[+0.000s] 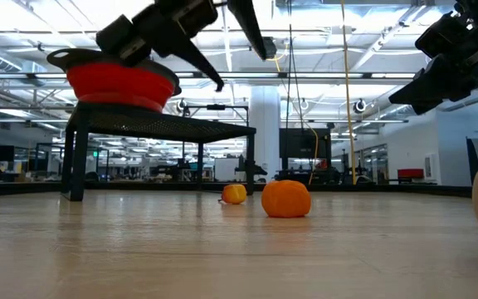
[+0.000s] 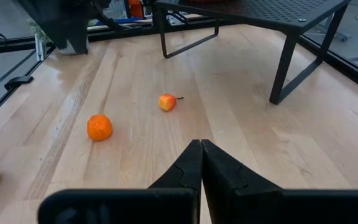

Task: Pick & Place Fruit
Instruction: Put the peach into the red strainer bowl on the shelf

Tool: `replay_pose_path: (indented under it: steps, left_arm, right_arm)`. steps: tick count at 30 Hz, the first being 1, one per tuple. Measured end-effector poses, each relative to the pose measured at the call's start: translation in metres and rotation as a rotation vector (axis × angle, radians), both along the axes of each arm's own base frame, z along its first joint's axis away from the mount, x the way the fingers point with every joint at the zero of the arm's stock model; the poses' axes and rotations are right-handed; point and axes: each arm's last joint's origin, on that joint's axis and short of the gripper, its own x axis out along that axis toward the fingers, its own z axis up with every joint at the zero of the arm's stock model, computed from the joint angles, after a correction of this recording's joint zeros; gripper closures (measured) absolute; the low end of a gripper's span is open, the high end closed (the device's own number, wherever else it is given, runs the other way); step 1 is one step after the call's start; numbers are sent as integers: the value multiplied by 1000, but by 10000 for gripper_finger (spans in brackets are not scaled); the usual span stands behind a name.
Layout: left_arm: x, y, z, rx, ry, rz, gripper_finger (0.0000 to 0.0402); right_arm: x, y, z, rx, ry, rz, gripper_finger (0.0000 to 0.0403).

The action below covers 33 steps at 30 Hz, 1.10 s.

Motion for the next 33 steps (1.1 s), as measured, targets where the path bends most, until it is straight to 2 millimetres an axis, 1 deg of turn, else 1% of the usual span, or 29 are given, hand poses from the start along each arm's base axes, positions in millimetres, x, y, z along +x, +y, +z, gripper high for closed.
replay_pose_path:
  steps: [6, 14, 18, 20, 22, 26, 33]
  left_arm:
    - [4, 3, -8, -13, 19, 34, 190]
    - [7, 2, -6, 44, -11, -43, 190]
    - [8, 2, -6, 129, -11, -141, 190]
    - [8, 3, -5, 171, -12, -150, 190]
    - [9, 6, -5, 197, -19, -123, 190]
    - [14, 12, -3, 135, -62, -32, 190]
    - [16, 11, 6, 58, -119, 131, 190]
  right_arm:
    - [0, 0, 0, 0, 0, 0, 403]
    - [0, 0, 0, 0, 0, 0, 403]
    - [0, 0, 0, 0, 0, 0, 403]
    - [0, 0, 0, 0, 0, 0, 403]
    - [0, 0, 0, 0, 0, 0, 403]
    - [0, 0, 0, -8, 0, 3, 403]
    - [0, 0, 0, -125, 7, 41, 403]
